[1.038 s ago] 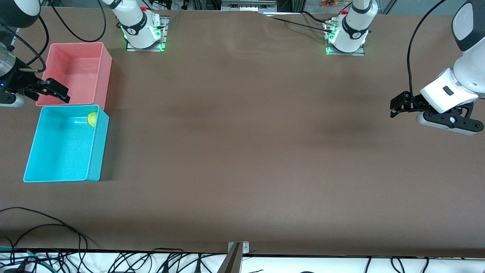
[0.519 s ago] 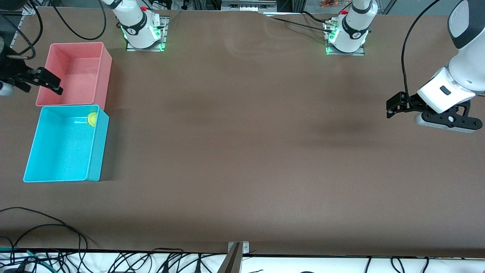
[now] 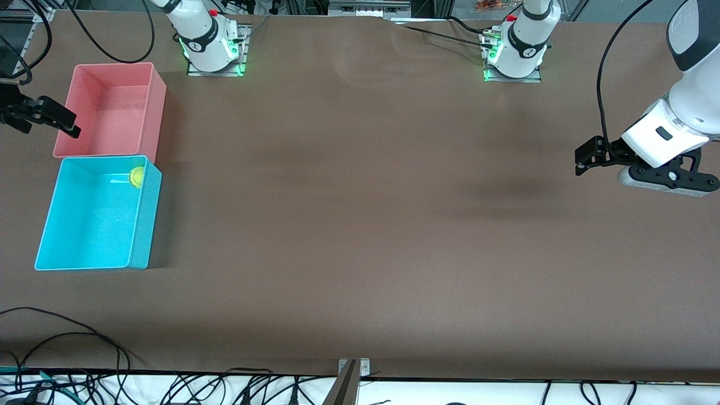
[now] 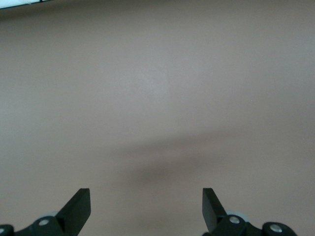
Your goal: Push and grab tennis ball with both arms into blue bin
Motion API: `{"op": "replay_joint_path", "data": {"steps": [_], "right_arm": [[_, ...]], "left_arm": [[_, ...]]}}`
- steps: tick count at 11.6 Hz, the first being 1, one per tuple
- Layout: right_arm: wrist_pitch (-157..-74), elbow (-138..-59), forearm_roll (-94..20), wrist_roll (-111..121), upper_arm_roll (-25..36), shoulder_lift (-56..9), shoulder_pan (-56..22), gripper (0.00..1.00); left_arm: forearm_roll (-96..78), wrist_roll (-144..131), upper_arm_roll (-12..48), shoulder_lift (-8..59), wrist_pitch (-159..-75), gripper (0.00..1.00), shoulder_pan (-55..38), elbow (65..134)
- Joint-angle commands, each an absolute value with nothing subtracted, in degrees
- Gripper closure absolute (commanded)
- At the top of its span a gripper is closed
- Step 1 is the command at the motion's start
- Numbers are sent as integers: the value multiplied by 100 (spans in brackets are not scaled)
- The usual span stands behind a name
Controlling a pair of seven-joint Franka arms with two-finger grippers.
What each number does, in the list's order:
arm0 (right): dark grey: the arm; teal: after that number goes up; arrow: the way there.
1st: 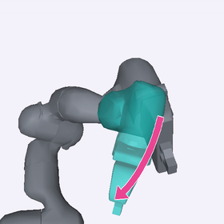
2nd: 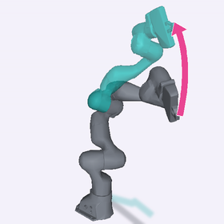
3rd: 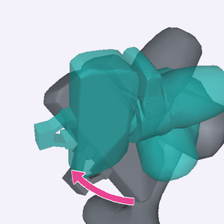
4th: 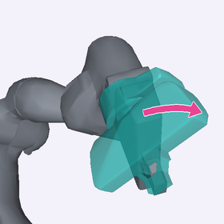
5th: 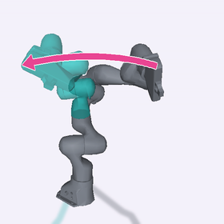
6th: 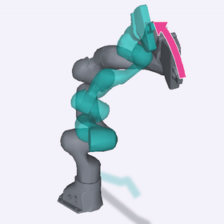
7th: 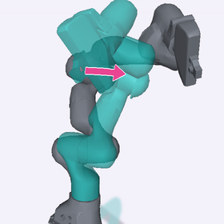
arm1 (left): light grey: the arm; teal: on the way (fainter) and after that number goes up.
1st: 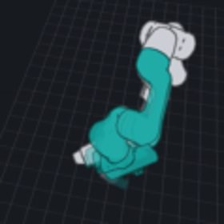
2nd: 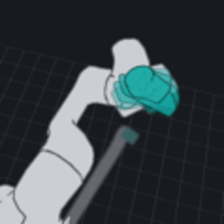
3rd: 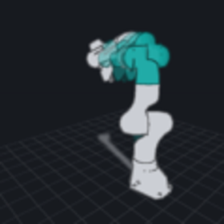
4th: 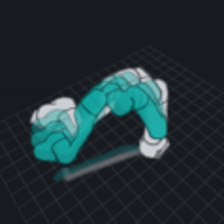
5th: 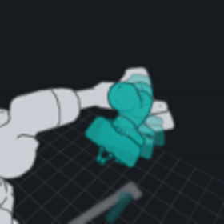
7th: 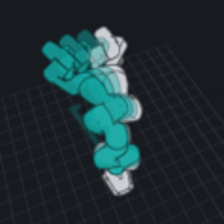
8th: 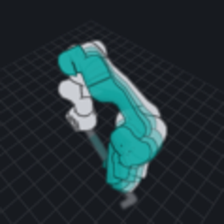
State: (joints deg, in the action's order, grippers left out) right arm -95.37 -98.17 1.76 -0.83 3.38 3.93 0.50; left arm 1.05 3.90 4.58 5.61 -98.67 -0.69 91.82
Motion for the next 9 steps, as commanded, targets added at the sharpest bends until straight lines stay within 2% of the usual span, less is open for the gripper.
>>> {"op": "replay_joint_path", "data": {"steps": [1, 9], "right_arm": [[-9387, -9633, 61, -62, 325, 308, 62, 0], [-9440, -9607, 1, -62, 351, 272, 79, 0]], "left_arm": [[132, 325, 519, 527, -9791, 0, -9, 9123], [132, 325, 545, 527, -9782, 0, 79, 9123]]}}
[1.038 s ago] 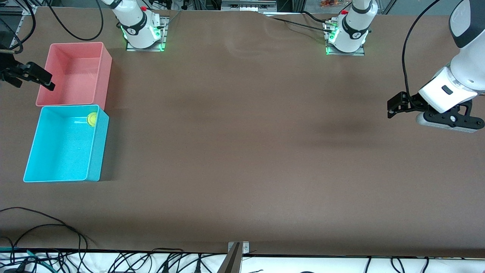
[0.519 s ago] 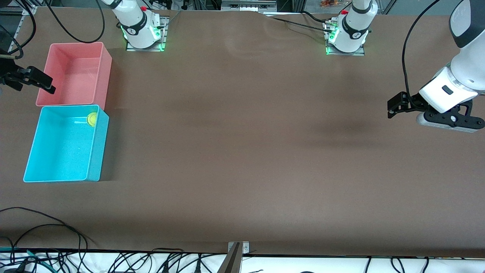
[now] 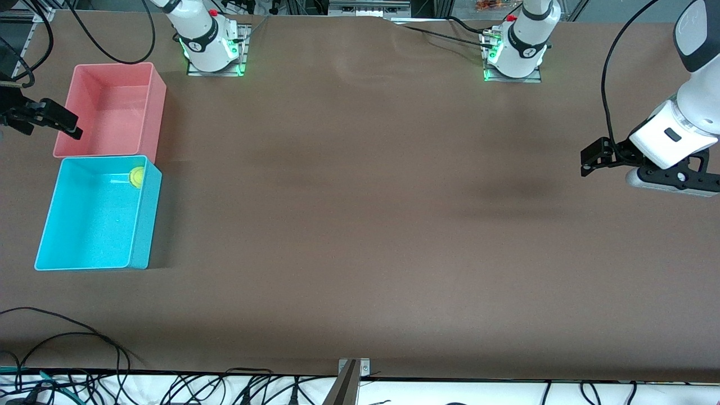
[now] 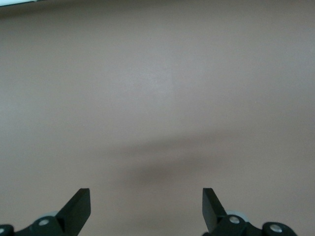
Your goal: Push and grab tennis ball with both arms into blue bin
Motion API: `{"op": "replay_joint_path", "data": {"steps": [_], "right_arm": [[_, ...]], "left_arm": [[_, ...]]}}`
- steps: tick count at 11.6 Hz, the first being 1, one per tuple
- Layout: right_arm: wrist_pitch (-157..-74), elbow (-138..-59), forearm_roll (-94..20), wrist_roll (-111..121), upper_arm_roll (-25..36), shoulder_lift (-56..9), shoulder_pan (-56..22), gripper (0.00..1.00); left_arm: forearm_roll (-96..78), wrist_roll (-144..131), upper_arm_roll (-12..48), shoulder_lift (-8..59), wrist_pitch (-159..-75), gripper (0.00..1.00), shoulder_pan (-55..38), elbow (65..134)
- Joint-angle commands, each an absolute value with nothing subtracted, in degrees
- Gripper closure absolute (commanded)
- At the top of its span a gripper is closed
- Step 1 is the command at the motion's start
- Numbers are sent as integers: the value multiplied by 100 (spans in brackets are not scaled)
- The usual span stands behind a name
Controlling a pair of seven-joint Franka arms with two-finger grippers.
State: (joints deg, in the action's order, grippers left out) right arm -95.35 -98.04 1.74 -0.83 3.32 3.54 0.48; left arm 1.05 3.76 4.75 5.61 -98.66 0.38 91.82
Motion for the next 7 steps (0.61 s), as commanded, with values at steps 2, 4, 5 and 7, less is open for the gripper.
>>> {"op": "replay_joint_path", "data": {"steps": [2, 4, 5, 7], "right_arm": [[-9431, -9606, -53, -62, 351, 272, 88, 0], [-9405, -9606, -53, -62, 343, 272, 88, 0], [-9404, -9606, -44, -62, 343, 272, 88, 0], [-9404, -9606, -44, -70, 343, 272, 79, 0]], "left_arm": [[132, 325, 545, 536, -9782, 0, 79, 9140], [132, 325, 545, 527, -9782, 0, 70, 9141], [132, 325, 545, 527, -9782, 0, 53, 9141], [123, 316, 545, 536, -9782, 0, 53, 9141]]}}
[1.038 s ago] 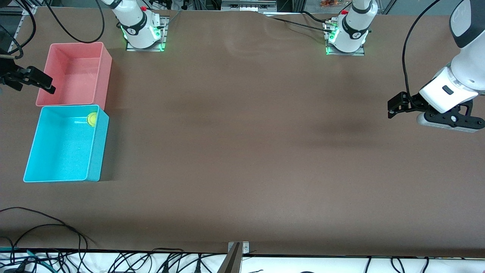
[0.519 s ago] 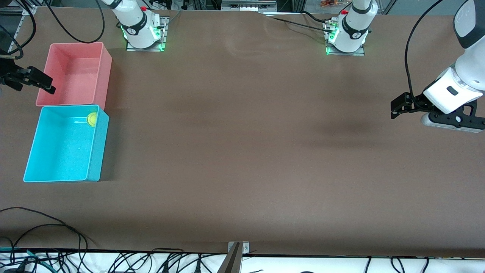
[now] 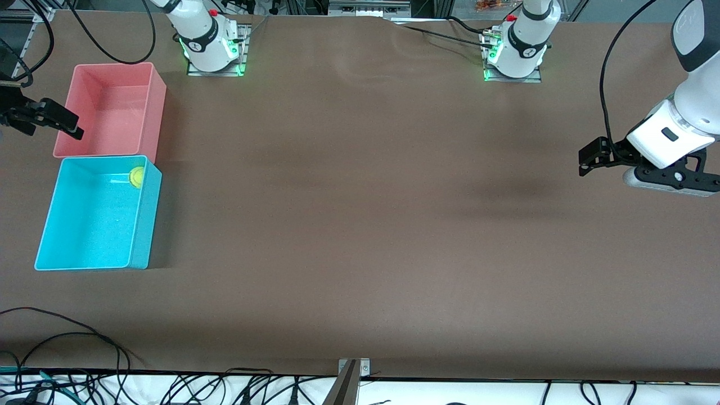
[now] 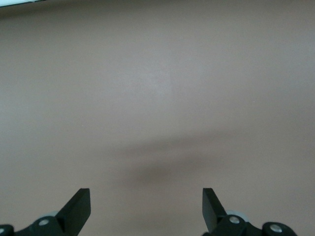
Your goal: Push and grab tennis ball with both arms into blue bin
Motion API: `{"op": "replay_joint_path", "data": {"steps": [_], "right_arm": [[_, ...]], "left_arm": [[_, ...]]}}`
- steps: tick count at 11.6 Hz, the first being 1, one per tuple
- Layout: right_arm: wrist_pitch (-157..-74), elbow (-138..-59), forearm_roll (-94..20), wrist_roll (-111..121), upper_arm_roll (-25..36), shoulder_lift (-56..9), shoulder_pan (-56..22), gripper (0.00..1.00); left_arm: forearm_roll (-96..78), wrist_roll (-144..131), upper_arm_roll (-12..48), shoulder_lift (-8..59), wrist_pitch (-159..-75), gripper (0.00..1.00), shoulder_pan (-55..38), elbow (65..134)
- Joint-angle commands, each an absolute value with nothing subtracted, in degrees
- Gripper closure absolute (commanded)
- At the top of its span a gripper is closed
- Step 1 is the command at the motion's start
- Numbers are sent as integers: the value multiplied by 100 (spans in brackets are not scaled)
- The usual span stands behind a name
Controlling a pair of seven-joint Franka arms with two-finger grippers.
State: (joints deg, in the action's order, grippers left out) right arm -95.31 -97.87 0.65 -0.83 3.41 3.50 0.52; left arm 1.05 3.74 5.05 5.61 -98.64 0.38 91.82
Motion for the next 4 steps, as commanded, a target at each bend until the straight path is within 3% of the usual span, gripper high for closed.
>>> {"op": "replay_joint_path", "data": {"steps": [1, 4], "right_arm": [[-9404, -9606, -44, -70, 343, 272, 79, 0], [-9413, -9606, -44, -70, 334, 272, 79, 0]], "left_arm": [[123, 316, 545, 536, -9782, 0, 44, 9141], [132, 316, 545, 527, -9774, 0, 53, 9167]]}}
